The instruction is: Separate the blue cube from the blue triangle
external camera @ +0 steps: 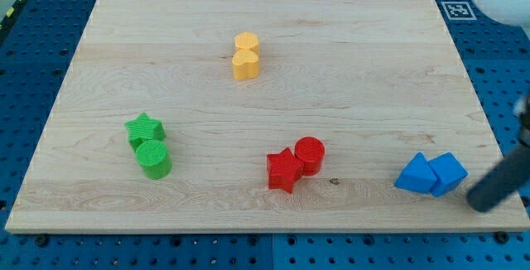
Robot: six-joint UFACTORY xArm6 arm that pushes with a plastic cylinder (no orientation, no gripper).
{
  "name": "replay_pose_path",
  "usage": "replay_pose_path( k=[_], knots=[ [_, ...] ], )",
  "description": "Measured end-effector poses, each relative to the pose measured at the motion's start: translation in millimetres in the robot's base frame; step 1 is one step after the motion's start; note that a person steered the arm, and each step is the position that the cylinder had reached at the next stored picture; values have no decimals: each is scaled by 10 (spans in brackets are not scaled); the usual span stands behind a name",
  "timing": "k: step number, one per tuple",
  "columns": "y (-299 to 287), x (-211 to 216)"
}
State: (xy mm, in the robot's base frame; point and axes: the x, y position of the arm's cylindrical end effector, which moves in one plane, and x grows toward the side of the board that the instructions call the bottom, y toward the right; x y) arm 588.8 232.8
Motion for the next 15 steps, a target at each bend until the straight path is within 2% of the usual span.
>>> replay_pose_path(
  k=[1,2,3,4,7,8,11,13,15],
  knots=[
    [-256,-123],
    [-359,-420],
    [-156,-510],
    [-195,-673],
    [-257,-763],
    [-478,-763],
    [-728,-1182],
    [-643,-998],
    [-862,-1010]
  ],
)
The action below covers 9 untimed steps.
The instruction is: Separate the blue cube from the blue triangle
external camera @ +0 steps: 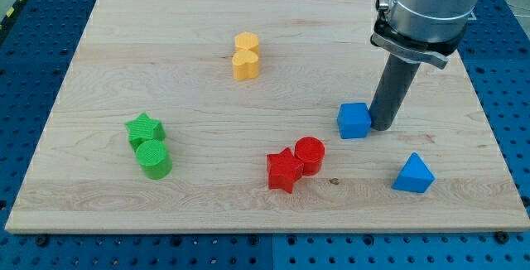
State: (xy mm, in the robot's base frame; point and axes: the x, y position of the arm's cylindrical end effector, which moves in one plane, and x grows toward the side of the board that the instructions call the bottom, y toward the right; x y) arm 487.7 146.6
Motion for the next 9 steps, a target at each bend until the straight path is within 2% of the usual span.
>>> replay_pose_path(
  k=[5,7,9],
  knots=[
    [-601,1],
    [-606,1],
    [-1012,20]
  ],
)
